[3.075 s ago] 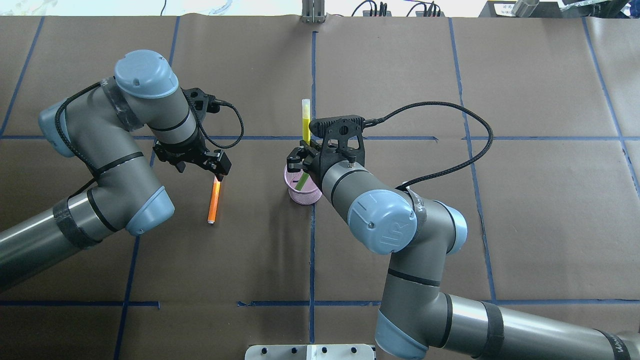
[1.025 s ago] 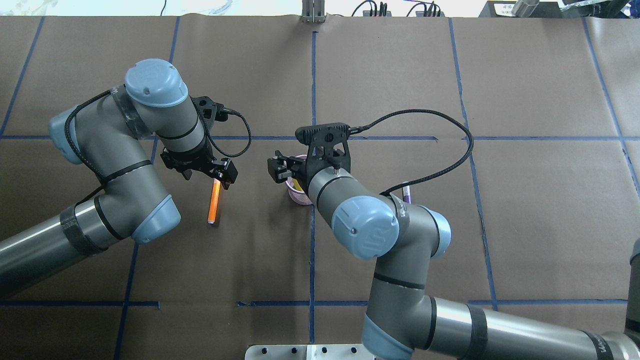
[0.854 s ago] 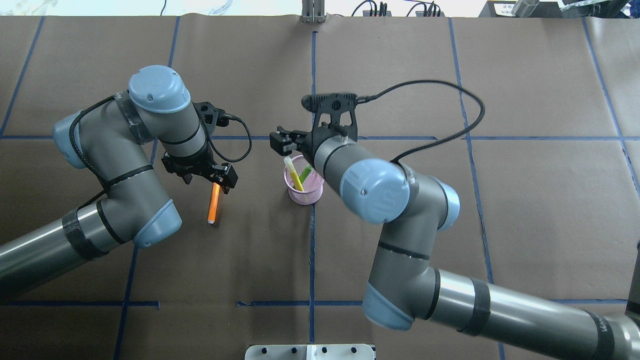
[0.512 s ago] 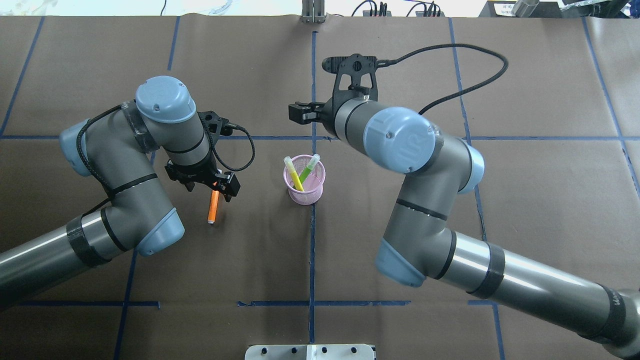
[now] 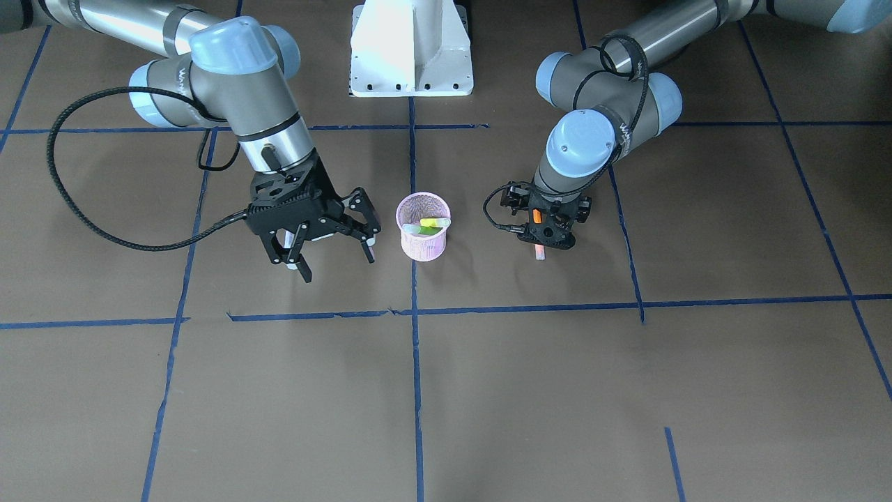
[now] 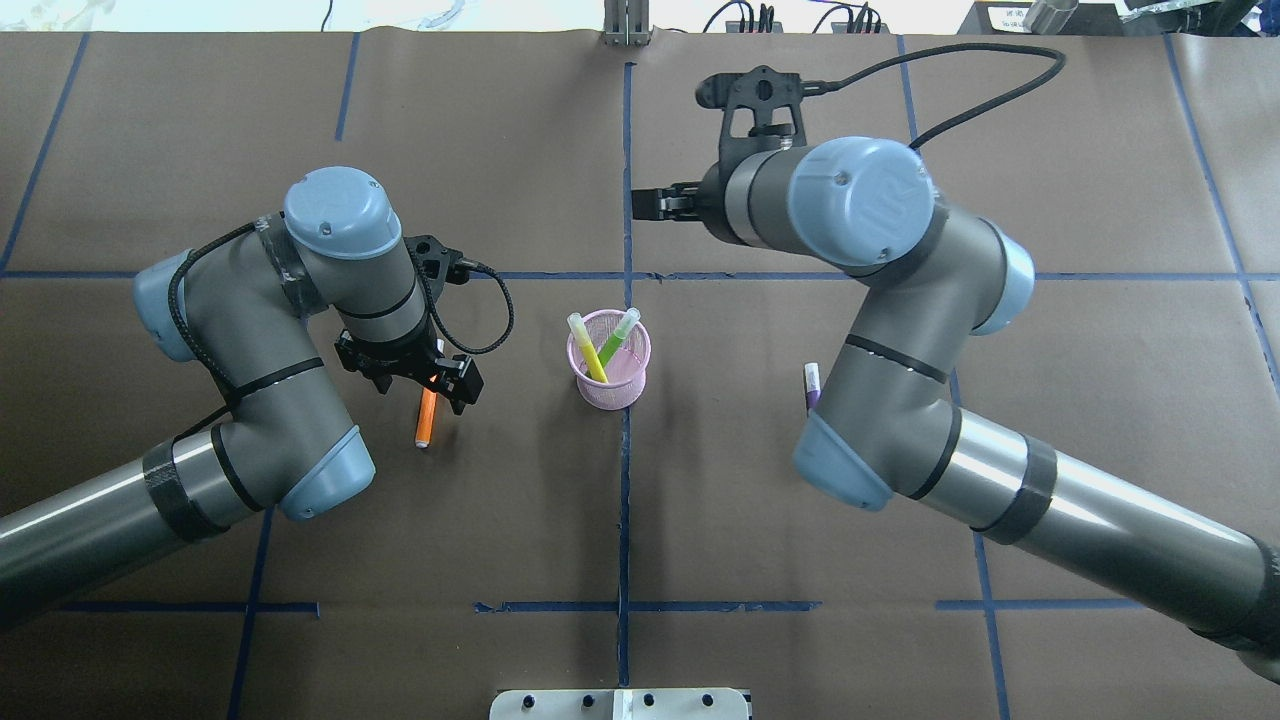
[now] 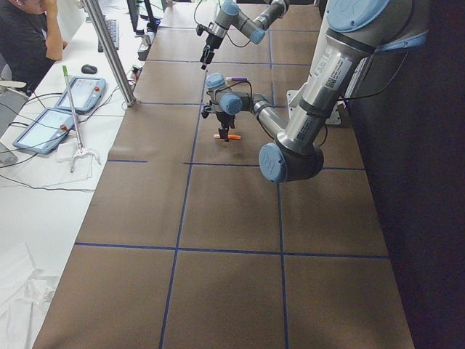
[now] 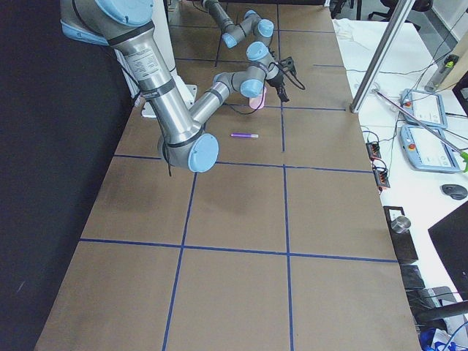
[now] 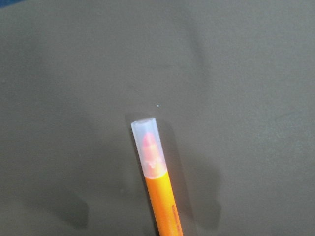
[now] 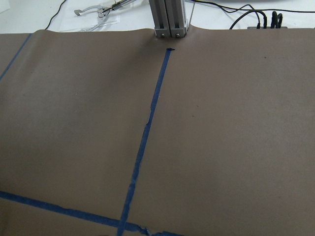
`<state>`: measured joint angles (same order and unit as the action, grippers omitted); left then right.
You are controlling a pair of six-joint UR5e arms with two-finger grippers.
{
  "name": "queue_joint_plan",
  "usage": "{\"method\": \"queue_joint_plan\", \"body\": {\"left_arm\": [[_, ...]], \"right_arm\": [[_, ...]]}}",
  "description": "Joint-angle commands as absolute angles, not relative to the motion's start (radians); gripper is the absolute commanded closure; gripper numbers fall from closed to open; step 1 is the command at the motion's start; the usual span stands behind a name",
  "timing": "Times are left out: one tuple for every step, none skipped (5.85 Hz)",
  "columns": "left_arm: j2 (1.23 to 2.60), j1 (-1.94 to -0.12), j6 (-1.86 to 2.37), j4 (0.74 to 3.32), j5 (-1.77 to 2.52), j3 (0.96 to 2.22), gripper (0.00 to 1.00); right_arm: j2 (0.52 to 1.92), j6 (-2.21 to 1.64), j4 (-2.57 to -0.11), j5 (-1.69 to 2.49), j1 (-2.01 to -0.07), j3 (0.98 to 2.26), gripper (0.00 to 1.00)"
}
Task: Collect pens into pen holder
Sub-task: 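Raise the right gripper away from the cup toward the purple marker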
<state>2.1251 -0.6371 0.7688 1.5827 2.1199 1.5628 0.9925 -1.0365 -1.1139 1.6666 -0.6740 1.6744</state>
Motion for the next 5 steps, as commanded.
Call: {"method": "queue_joint_plan", "body": {"left_arm": [[2.122,-0.64,0.791,1.667,2.073,1.559,0.0],[2.117,-0.637,0.804,1.689,2.057,1.554,0.0],[2.114,-0.635,0.807,1.689,2.059,1.551,0.0],[2.114,-0.635,0.805,1.687,2.059,1.549,0.01],[2.114,-0.635,0.805,1.689,2.059,1.543,0.24]], "right_arm": [[1.018,-1.029,-1.115,1.684,-0.689,1.689,0.0],[1.037,-1.029,-1.108,1.696,-0.689,1.689,0.0],[1.037,-1.029,-1.108,1.697,-0.69,1.689,0.0],[1.038,-1.029,-1.106,1.698,-0.69,1.689,0.0],[1.04,-1.029,-1.106,1.698,-0.689,1.689,0.0]]}}
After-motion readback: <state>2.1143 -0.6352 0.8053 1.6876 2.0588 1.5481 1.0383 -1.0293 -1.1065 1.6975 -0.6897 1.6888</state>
